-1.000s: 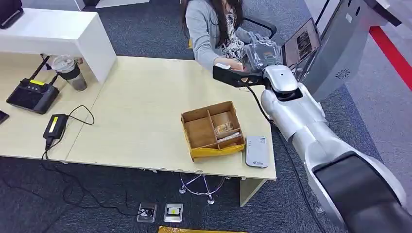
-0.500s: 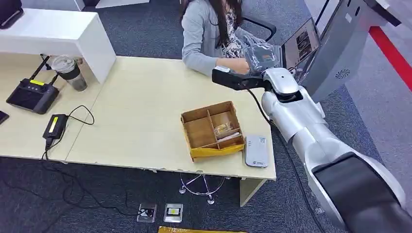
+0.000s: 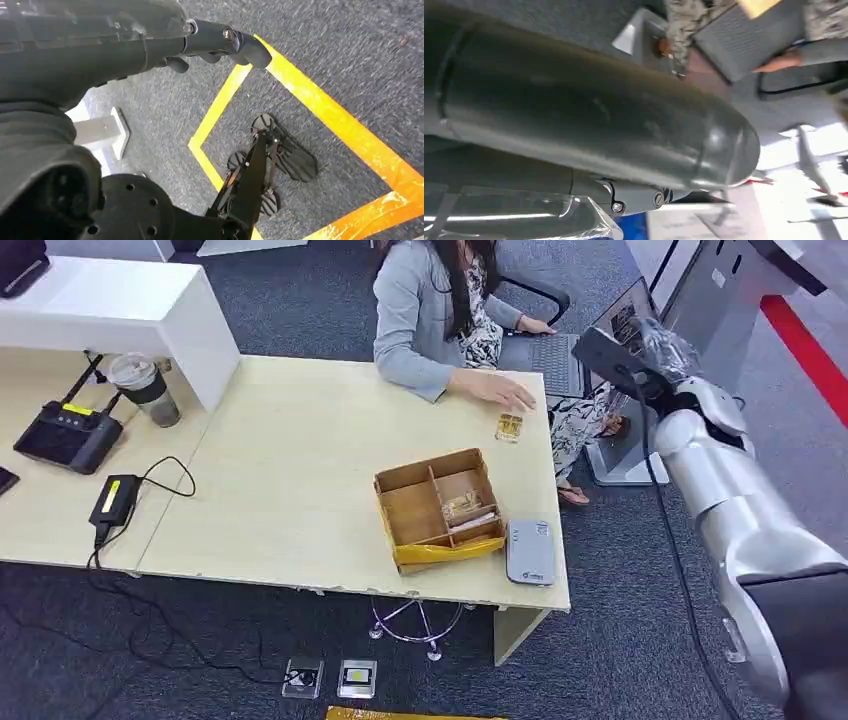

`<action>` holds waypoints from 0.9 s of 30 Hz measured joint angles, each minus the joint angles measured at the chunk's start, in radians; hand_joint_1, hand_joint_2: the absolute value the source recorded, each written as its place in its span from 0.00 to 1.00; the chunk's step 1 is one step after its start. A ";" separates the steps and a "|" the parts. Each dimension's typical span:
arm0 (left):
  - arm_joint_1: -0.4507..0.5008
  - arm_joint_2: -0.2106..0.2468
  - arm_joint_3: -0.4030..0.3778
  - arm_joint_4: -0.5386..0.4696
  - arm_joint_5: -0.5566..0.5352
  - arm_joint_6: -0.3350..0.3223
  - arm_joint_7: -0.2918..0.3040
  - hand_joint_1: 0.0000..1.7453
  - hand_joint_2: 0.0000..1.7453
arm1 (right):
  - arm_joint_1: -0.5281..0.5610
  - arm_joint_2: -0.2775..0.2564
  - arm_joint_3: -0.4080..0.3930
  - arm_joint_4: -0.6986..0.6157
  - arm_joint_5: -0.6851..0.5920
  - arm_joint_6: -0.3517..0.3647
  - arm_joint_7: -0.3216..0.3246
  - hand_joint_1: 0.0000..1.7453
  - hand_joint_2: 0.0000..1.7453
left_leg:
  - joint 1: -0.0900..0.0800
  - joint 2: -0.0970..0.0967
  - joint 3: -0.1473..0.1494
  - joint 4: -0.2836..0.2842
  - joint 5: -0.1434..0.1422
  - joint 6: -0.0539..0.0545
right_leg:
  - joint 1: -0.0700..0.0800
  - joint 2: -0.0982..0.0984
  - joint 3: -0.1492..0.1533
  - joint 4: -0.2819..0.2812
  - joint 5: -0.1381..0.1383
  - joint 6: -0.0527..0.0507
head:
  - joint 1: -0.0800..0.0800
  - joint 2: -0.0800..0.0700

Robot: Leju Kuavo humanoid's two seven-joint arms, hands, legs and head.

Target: Pass the card to the sensor for recognition and then transmit it.

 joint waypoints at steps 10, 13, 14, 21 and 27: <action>0.002 -0.023 -0.002 0.000 0.050 0.014 -0.030 0.00 0.00 | 0.078 -0.231 -0.225 0.021 -0.251 0.077 0.236 0.00 0.00 | 0.000 0.001 -0.002 0.001 -0.001 0.001 | 0.000 0.001 -0.003 0.000 0.000 0.000 | -0.001 0.000; 0.002 -0.025 -0.002 0.000 0.061 0.013 -0.045 0.00 0.00 | 0.133 -0.299 -0.287 0.027 -0.287 0.064 0.275 0.00 0.00 | 0.001 -0.001 -0.003 0.001 -0.001 0.001 | 0.000 -0.001 -0.002 0.000 0.000 0.001 | -0.001 0.000; 0.002 -0.024 -0.002 0.000 0.064 0.011 -0.045 0.00 0.00 | 0.155 -0.320 -0.308 0.030 -0.299 0.067 0.278 0.00 1.00 | 0.001 -0.001 -0.003 0.001 -0.001 0.001 | 0.000 -0.002 -0.002 0.000 0.000 0.001 | -0.001 0.000; 0.001 -0.022 -0.002 0.000 0.063 0.014 -0.044 0.00 0.00 | 0.381 -0.417 -0.439 0.045 -0.407 0.077 0.288 0.00 1.00 | 0.002 -0.001 -0.003 0.001 -0.003 0.003 | 0.002 -0.002 -0.002 -0.001 -0.001 0.001 | -0.001 0.000; 0.000 -0.018 -0.029 0.000 -0.068 0.048 -0.093 0.00 0.00 | 0.681 -0.404 -0.579 0.059 -0.559 0.035 0.214 0.00 1.00 | 0.004 -0.006 -0.005 0.000 -0.004 0.003 | 0.003 -0.009 0.000 -0.001 -0.003 0.001 | -0.001 0.000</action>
